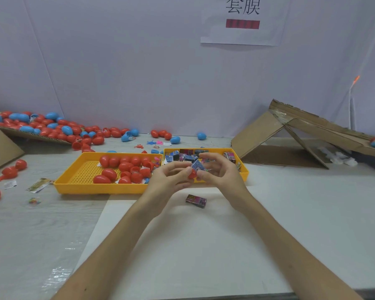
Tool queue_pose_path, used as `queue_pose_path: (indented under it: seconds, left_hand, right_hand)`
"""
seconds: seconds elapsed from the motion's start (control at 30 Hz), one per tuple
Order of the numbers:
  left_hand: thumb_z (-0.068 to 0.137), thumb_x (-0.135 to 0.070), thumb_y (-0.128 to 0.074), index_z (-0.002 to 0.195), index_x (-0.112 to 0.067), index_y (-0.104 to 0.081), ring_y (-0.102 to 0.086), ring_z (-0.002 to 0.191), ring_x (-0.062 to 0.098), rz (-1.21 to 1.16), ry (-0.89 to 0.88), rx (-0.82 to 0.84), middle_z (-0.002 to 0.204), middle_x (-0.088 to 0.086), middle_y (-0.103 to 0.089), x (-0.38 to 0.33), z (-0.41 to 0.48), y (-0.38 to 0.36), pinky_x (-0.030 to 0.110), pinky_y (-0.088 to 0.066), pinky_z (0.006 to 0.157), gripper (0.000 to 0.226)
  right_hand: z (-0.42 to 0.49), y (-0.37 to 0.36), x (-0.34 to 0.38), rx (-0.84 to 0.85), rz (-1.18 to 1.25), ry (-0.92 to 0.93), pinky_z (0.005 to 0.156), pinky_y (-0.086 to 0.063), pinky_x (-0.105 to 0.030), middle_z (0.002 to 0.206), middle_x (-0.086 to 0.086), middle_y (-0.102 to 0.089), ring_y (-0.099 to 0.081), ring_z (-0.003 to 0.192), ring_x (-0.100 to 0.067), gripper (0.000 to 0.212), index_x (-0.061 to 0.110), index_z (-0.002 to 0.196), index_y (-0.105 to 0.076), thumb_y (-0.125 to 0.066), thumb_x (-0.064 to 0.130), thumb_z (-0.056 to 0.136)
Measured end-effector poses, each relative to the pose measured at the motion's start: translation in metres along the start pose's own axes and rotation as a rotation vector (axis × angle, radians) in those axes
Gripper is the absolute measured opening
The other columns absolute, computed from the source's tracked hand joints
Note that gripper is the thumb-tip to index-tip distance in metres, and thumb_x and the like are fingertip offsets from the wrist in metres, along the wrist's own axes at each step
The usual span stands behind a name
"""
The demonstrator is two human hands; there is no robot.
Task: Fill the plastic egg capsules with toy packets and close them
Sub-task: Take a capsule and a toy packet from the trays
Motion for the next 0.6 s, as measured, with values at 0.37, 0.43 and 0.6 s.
queue_pose_path:
  seconds: [0.37, 0.43, 0.6]
  left_hand:
    - [0.076, -0.019, -0.078, 0.115, -0.004, -0.069, -0.074, 0.103, 0.033, -0.108, 0.034, 0.025, 0.112, 0.022, -0.073, 0.0033, -0.0004, 0.0011, 0.031, -0.061, 0.082, 0.043]
    - [0.081, -0.022, -0.077, 0.116, -0.004, -0.068, -0.073, 0.104, 0.033, -0.136, 0.057, 0.044, 0.115, 0.02, -0.073, 0.0039, -0.0003, 0.0009, 0.032, -0.061, 0.082, 0.04]
    - [0.082, -0.052, -0.07, 0.105, -0.026, -0.076, -0.075, 0.098, 0.019, 0.12, 0.081, 0.029, 0.109, 0.0, -0.077, 0.0015, -0.0015, 0.002, 0.031, -0.057, 0.076, 0.035]
  right_hand:
    - [-0.0037, 0.0006, 0.0041, 0.007, -0.025, 0.019, 0.075, -0.057, -0.024, 0.104, -0.001, -0.069, -0.069, 0.086, -0.005, 0.043, 0.037, 0.115, -0.067, -0.084, 0.02, 0.08]
    - [-0.0042, 0.0005, 0.0055, -0.008, -0.057, 0.044, 0.077, -0.057, -0.026, 0.104, -0.001, -0.069, -0.07, 0.088, -0.008, 0.045, 0.033, 0.117, -0.066, -0.085, 0.018, 0.079]
    - [-0.0056, -0.0065, 0.0077, 0.004, -0.195, 0.153, 0.071, -0.056, -0.022, 0.098, 0.011, -0.07, -0.069, 0.089, -0.009, 0.052, 0.03, 0.121, -0.063, -0.085, 0.011, 0.078]
Point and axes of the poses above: each hand's wrist, its own z-axis towards the middle knuckle, its own y-axis out of the back of the hand, x = y × z, the point moved 4 cm from there along z, towards the middle knuckle
